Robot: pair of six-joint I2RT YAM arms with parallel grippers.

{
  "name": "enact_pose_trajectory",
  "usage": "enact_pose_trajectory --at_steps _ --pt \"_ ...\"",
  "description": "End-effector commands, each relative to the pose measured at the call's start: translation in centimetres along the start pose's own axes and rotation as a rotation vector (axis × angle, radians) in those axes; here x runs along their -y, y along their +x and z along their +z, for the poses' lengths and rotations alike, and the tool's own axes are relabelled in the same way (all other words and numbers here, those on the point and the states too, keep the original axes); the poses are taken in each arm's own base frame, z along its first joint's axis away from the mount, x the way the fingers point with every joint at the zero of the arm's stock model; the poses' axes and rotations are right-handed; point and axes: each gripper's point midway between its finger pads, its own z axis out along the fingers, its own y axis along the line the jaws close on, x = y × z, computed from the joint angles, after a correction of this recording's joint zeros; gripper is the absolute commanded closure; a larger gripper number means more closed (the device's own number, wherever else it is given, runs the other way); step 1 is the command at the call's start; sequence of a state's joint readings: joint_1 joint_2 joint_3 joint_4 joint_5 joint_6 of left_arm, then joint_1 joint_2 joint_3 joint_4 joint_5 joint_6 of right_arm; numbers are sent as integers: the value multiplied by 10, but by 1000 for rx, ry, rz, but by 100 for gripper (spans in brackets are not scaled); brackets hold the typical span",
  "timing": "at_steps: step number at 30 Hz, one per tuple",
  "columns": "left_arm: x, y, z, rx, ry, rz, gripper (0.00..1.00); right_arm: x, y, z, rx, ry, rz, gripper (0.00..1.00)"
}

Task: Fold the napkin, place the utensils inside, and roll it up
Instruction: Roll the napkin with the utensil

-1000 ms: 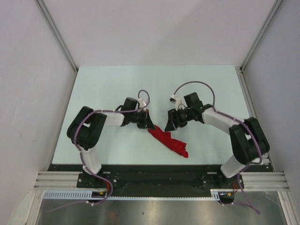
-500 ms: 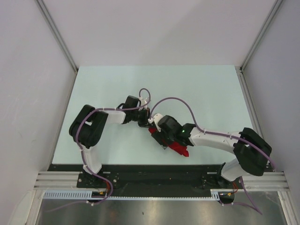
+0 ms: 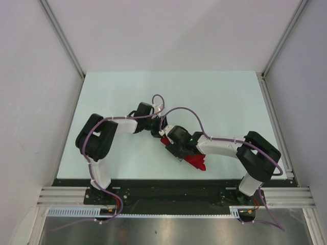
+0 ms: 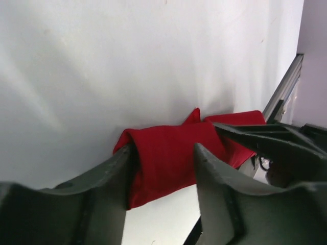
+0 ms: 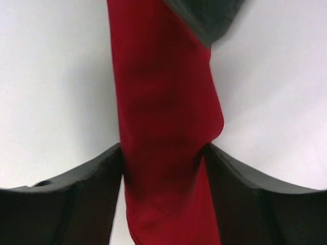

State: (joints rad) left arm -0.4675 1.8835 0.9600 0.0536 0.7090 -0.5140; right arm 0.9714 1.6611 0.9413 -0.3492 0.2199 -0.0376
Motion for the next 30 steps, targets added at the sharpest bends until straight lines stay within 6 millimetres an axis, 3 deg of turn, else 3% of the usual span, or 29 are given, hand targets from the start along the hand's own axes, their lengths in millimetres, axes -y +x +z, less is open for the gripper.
enact_pose_trajectory --at_steps 1,3,4,9,11,16,19,20,23,30 --pt "24 -46 -18 118 21 79 39 -11 15 2 -98 -174 56 37" --pt "24 -66 -37 190 9 76 31 -13 18 1 -108 -256 121 42" --pt "22 -71 -43 216 -2 71 30 -23 19 -3 -111 -334 143 44" --pt "11 -102 -93 376 -50 49 25 -25 19 -5 -102 -460 236 51" --pt "5 -102 -103 407 -71 38 24 -27 21 -3 -104 -488 278 53" --pt "11 -98 -132 482 -90 47 22 -27 24 -1 -114 -526 355 55" --pt "9 -92 -144 495 -129 51 19 -20 22 -2 -96 -483 353 48" --pt "8 -92 -147 502 -144 58 19 -19 21 -3 -90 -475 350 40" --pt "7 -86 -161 517 -166 56 13 -15 16 -8 -61 -465 339 30" --pt "5 -81 -200 583 -233 79 0 2 -9 -26 46 -409 323 20"
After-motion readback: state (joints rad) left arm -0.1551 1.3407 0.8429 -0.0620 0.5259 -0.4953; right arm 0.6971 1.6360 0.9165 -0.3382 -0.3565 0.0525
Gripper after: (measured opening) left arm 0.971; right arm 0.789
